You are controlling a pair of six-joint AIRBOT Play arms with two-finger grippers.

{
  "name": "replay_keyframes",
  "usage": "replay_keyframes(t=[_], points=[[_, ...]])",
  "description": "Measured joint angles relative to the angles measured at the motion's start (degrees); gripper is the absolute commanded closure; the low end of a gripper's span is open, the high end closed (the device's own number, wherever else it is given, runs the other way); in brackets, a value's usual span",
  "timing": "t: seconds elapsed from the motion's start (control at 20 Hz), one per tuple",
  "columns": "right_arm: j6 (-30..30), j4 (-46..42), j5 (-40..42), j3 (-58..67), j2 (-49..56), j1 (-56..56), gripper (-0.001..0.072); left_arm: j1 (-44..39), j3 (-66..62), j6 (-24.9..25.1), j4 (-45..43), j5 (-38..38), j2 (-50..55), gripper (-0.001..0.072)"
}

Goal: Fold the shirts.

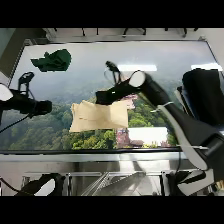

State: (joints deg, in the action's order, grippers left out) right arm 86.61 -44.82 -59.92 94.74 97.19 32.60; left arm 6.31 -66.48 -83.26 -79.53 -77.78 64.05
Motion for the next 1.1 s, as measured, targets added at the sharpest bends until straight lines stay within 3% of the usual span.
replay_keyframes(t=[0.2, 0.25, 0.3, 0.35, 0.55, 0.6, 0.7, 0.9, 1.1], points=[[0.42, 6.45, 7.17, 5.75, 11.58, 5.86, 0.0686, 4.31, 4.68, 0.39, 0.2, 1.42, -4.94, 0.0693], [0.33, 8.68, 8.46, 6.84, 14.03, 6.82, 0.0551, 4.72, 5.42, 0.42, 0.2, 1.53, -5.51, 0.0693], [-0.5, 11.23, 9.53, 7.63, 15.96, 7.43, 0.0199, 5.01, 5.92, 0.42, 0.22, 1.53, -5.86, 0.0693], [-1.75, 13.79, 10.62, 8.22, 17.57, 7.89, 0.0018, 5.2, 6.27, 0.42, 0.22, 1.55, -6.1, 0.0693], [-6.25, 21.2, 10.69, 9.4, 19.41, 6.6, 0.0026, 5.6, 6.95, 0.46, 0.92, 1.57, -6.62, 0.0693], [-7.21, 21.92, 9.03, 9.49, 18.91, 5.46, 0.0091, 5.62, 7.04, 0.46, 1.07, 1.49, -6.67, 0.0693], [-8.46, 22.47, 3.1, 9.62, 16.61, 2.43, 0.0121, 5.68, 7.13, 0.48, 1.62, 1.51, -6.71, 0.0693], [-8.39, 16.15, -9.77, 7.45, 8.44, -3.82, 0.0121, 5.7, 7.17, 1.31, 6.75, 2.45, -5.84, 0.0693], [-6.21, 4.37, -12.55, -2.8, -2.95, -9.25, 0.0112, 4.61, 7.17, 2.56, 13.9, 2.84, -1.9, 0.0693]])
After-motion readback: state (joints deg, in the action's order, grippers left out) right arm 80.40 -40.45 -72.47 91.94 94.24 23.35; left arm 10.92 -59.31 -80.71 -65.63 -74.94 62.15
